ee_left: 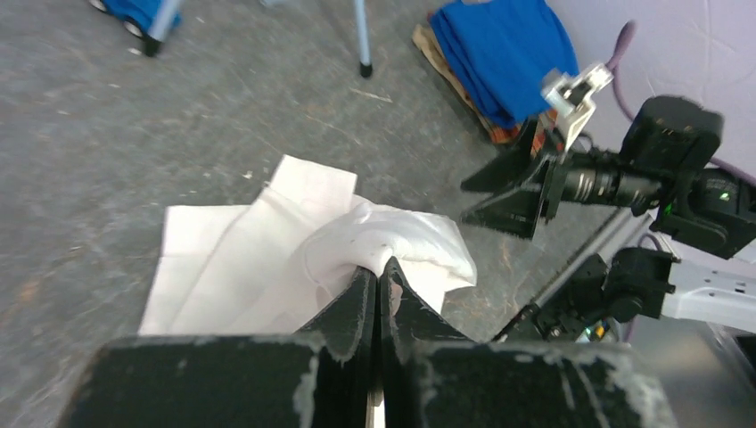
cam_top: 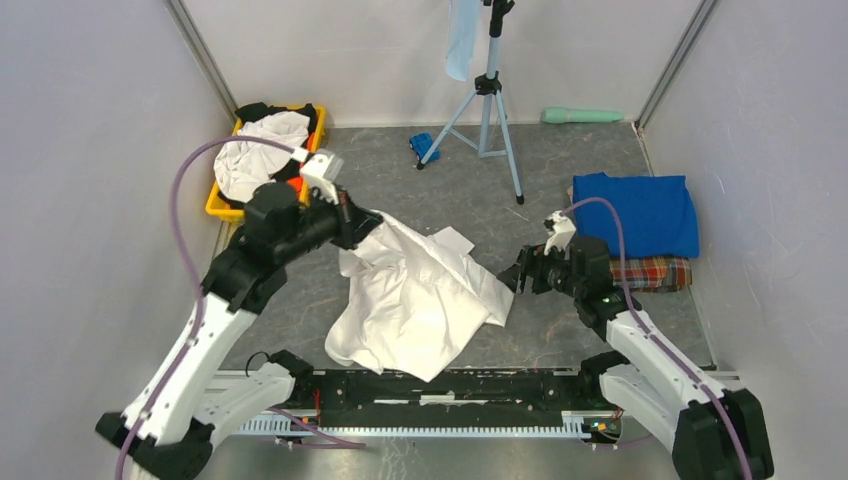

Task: Fold and stack the mixed laundry pile
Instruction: Flatten out the shirt at the center of the board.

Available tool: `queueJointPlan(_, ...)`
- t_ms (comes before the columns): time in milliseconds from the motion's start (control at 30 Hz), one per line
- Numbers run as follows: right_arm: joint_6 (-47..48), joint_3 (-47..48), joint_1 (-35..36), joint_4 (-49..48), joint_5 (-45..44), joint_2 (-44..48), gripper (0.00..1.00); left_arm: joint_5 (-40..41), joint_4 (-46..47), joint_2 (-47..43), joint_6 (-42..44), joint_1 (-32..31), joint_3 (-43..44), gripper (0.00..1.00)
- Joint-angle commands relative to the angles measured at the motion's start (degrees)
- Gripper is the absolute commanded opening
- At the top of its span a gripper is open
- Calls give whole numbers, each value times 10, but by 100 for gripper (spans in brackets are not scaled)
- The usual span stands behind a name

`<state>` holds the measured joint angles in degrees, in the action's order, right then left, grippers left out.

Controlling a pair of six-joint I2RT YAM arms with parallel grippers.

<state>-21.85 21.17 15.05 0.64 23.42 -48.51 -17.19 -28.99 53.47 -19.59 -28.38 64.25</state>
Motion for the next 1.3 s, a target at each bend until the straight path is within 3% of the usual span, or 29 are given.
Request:
queueJointPlan(0, 10, 14, 62, -10, -26, -47, 82, 126, -41, -86, 37, 0, 11, 2)
queueJointPlan(167, 45, 22, 157, -32, -33, -69, 86, 170, -75, -121, 35, -1, -11, 2)
queueJointPlan(500, 72, 38, 248, -57, -69, -42, 96, 277, -124, -119, 29, -1, 11, 2)
queueJointPlan(600, 86, 48, 292, -49, -103, -54, 94, 277, -126, -115, 33, -1, 21, 2)
queueJointPlan(800, 80, 51, 317, -39, -165, -101, 79, 305, -130, -130, 40, 0, 16, 2)
queueJointPlan(867, 83, 52, 317, -30, -182, -106, 80, 312, -136, -135, 42, 0, 16, 2)
queueJointPlan(933, 86, 54, 317, -29, -188, -103, 88, 326, -142, -137, 44, -1, 16, 2)
queueJointPlan(1033, 82, 56, 316, -37, -168, -93, 98, 414, -177, -130, 40, 0, 31, 2)
queueJointPlan(1133, 79, 48, 317, -84, -93, -85, 98, 526, -220, -112, 36, 0, 58, 2)
queueJointPlan(1267, 81, 46, 316, -143, -4, -102, 98, 607, -224, -130, 36, 0, 61, 2)
